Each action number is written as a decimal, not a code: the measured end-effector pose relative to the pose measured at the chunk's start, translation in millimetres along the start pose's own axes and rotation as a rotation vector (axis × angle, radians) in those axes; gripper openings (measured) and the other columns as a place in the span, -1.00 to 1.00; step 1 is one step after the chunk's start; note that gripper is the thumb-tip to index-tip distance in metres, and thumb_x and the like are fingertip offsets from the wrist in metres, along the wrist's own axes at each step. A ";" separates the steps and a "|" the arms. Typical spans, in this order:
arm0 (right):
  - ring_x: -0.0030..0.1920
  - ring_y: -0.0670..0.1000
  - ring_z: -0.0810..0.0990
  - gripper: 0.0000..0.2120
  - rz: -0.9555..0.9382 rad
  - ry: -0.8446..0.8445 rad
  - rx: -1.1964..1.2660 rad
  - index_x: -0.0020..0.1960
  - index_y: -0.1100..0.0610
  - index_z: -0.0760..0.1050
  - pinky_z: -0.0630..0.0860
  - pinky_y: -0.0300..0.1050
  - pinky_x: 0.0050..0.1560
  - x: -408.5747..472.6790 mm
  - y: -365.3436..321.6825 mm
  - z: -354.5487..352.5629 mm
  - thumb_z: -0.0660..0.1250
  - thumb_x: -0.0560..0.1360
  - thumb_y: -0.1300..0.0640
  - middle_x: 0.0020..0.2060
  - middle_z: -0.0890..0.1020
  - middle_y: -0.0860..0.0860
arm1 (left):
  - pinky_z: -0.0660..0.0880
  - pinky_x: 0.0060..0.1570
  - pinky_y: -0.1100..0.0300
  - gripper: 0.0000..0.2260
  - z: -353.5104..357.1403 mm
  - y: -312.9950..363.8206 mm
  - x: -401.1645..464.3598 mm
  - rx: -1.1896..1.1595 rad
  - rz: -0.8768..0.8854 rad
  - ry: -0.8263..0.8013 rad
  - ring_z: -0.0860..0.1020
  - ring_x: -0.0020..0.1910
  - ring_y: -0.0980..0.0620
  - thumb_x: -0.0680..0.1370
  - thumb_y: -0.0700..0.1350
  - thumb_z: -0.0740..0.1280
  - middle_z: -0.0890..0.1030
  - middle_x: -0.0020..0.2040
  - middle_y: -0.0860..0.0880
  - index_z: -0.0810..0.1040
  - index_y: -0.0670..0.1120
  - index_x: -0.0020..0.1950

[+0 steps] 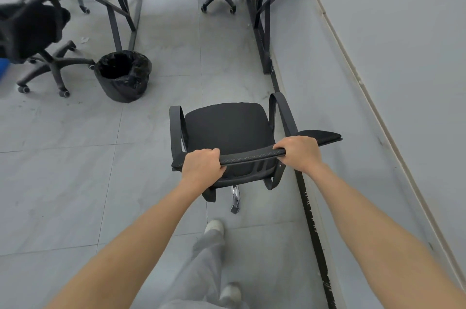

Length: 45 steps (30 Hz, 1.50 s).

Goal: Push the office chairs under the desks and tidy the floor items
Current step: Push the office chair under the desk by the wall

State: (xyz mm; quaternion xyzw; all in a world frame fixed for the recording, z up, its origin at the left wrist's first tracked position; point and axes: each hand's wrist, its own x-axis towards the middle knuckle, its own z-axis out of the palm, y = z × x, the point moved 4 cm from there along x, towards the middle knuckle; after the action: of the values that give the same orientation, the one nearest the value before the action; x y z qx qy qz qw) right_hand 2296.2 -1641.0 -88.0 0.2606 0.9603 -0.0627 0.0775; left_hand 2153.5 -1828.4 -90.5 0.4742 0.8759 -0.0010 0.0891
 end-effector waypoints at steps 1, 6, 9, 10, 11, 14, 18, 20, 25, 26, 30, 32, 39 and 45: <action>-0.05 0.00 0.58 -0.81 -0.002 0.004 -0.004 -0.02 -0.13 0.59 0.44 -0.17 -0.21 17.6 4.5 -3.3 0.21 0.47 -0.02 -0.07 0.65 -0.15 | 0.40 -0.27 0.14 -0.75 -2.3 -3.5 17.2 -0.003 -0.007 -0.005 0.56 -0.17 -0.09 0.51 0.09 0.22 0.62 -0.15 -0.05 0.48 -0.10 -0.09; -0.05 -0.03 0.58 -0.81 -0.004 -0.018 -0.009 -0.03 -0.13 0.60 0.51 -0.17 -0.21 108.8 32.7 -24.7 0.22 0.48 0.00 -0.08 0.66 -0.15 | 0.34 -0.26 0.15 -0.77 -18.1 -11.6 97.1 -0.064 -0.078 -0.025 0.56 -0.12 -0.09 0.51 0.05 0.21 0.60 -0.11 -0.04 0.46 -0.11 -0.08; 0.00 -0.05 0.58 -0.80 -0.007 -0.047 -0.033 -0.01 -0.14 0.60 0.51 -0.17 -0.17 156.1 49.4 -35.1 0.23 0.47 0.02 -0.05 0.66 -0.16 | 0.33 -0.25 0.14 -0.78 -25.3 -12.2 141.4 -0.077 -0.076 -0.032 0.55 -0.11 -0.10 0.51 0.04 0.21 0.60 -0.09 -0.06 0.45 -0.11 -0.08; 0.00 -0.06 0.58 -0.80 -0.014 -0.050 -0.032 0.00 -0.14 0.60 0.51 -0.17 -0.16 171.4 55.2 -39.1 0.23 0.46 0.02 -0.04 0.65 -0.17 | 0.33 -0.25 0.14 -0.78 -27.6 -12.8 156.2 -0.073 -0.074 -0.036 0.55 -0.11 -0.10 0.51 0.04 0.21 0.60 -0.08 -0.06 0.45 -0.12 -0.08; 0.01 -0.06 0.58 -0.80 -0.023 -0.047 -0.029 0.00 -0.14 0.59 0.50 -0.18 -0.17 187.2 60.8 -43.3 0.23 0.46 0.02 -0.04 0.65 -0.17 | 0.33 -0.25 0.13 -0.78 -29.7 -14.1 172.0 -0.071 -0.075 -0.040 0.55 -0.10 -0.11 0.52 0.04 0.21 0.60 -0.08 -0.06 0.45 -0.12 -0.07; 0.02 -0.06 0.57 -0.79 -0.042 -0.036 -0.016 0.02 -0.12 0.60 0.49 -0.18 -0.15 235.8 80.2 -49.9 0.25 0.45 0.02 -0.02 0.66 -0.17 | 0.32 -0.26 0.14 -0.78 -36.9 -17.9 221.2 -0.068 -0.082 -0.058 0.56 -0.10 -0.12 0.52 0.04 0.21 0.60 -0.07 -0.07 0.44 -0.12 -0.08; 0.02 -0.07 0.58 -0.80 -0.065 0.005 -0.002 0.01 -0.12 0.61 0.51 -0.18 -0.16 314.5 106.9 -63.0 0.26 0.44 0.02 -0.03 0.66 -0.18 | 0.33 -0.24 0.14 -0.77 -49.9 -28.0 298.7 -0.063 -0.109 -0.054 0.56 -0.09 -0.11 0.53 0.05 0.20 0.60 -0.07 -0.07 0.45 -0.12 -0.06; -0.01 -0.07 0.59 -0.81 -0.099 0.013 -0.017 0.00 -0.12 0.61 0.51 -0.19 -0.19 356.9 120.3 -70.4 0.26 0.45 0.00 -0.04 0.66 -0.18 | 0.34 -0.23 0.13 -0.76 -55.7 -33.0 337.2 -0.066 -0.146 -0.048 0.56 -0.08 -0.11 0.52 0.05 0.19 0.60 -0.08 -0.06 0.46 -0.12 -0.06; -0.01 -0.06 0.58 -0.80 -0.179 -0.019 -0.046 0.00 -0.12 0.60 0.48 -0.21 -0.19 470.1 162.1 -92.8 0.24 0.45 -0.02 -0.04 0.66 -0.17 | 0.35 -0.22 0.14 -0.78 -70.5 -34.0 441.1 -0.104 -0.283 -0.034 0.56 -0.06 -0.10 0.50 0.06 0.22 0.61 -0.06 -0.04 0.46 -0.09 -0.06; 0.00 -0.06 0.58 -0.80 -0.199 -0.031 -0.055 0.01 -0.12 0.60 0.49 -0.21 -0.18 492.9 170.4 -98.4 0.24 0.45 -0.02 -0.04 0.65 -0.17 | 0.36 -0.21 0.14 -0.78 -74.5 -33.3 461.8 -0.115 -0.305 -0.036 0.57 -0.06 -0.09 0.50 0.06 0.22 0.61 -0.06 -0.04 0.46 -0.09 -0.06; -0.02 -0.06 0.58 -0.79 -0.262 -0.034 -0.066 -0.01 -0.10 0.61 0.50 -0.21 -0.17 572.7 195.3 -118.7 0.24 0.45 -0.01 -0.06 0.66 -0.16 | 0.44 -0.17 0.14 -0.78 -89.3 -37.9 535.8 -0.140 -0.356 -0.042 0.57 -0.07 -0.07 0.50 0.08 0.22 0.61 -0.06 -0.02 0.45 -0.07 -0.05; -0.02 -0.07 0.59 -0.79 -0.285 -0.029 -0.068 -0.01 -0.10 0.62 0.50 -0.22 -0.17 607.9 203.3 -126.4 0.25 0.45 0.00 -0.06 0.66 -0.16 | 0.45 -0.17 0.14 -0.78 -96.8 -45.7 569.2 -0.143 -0.380 -0.046 0.57 -0.08 -0.07 0.50 0.07 0.23 0.60 -0.06 -0.02 0.45 -0.07 -0.05; -0.02 -0.06 0.59 -0.79 -0.292 -0.039 -0.080 -0.01 -0.09 0.62 0.50 -0.21 -0.16 711.3 220.3 -149.9 0.25 0.43 0.03 -0.06 0.66 -0.16 | 0.37 -0.22 0.13 -0.77 -113.7 -70.6 670.7 -0.114 -0.371 -0.049 0.56 -0.03 -0.07 0.51 0.07 0.22 0.57 -0.03 -0.02 0.43 -0.08 0.00; 0.05 -0.09 0.58 -0.75 -0.267 -0.031 -0.066 0.04 -0.10 0.61 0.43 -0.26 -0.11 763.0 217.6 -162.3 0.24 0.42 0.05 0.02 0.65 -0.19 | 0.36 -0.21 0.13 -0.74 -121.1 -99.4 723.5 -0.098 -0.317 -0.049 0.55 -0.02 -0.05 0.52 0.09 0.21 0.57 -0.01 -0.02 0.43 -0.08 0.02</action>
State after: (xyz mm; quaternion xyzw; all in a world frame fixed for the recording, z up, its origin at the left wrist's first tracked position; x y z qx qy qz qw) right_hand 1738.2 -1054.0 -84.9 0.1271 0.9866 -0.0448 0.0916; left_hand 1665.5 -1271.8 -93.2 0.3250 0.9363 0.0162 0.1322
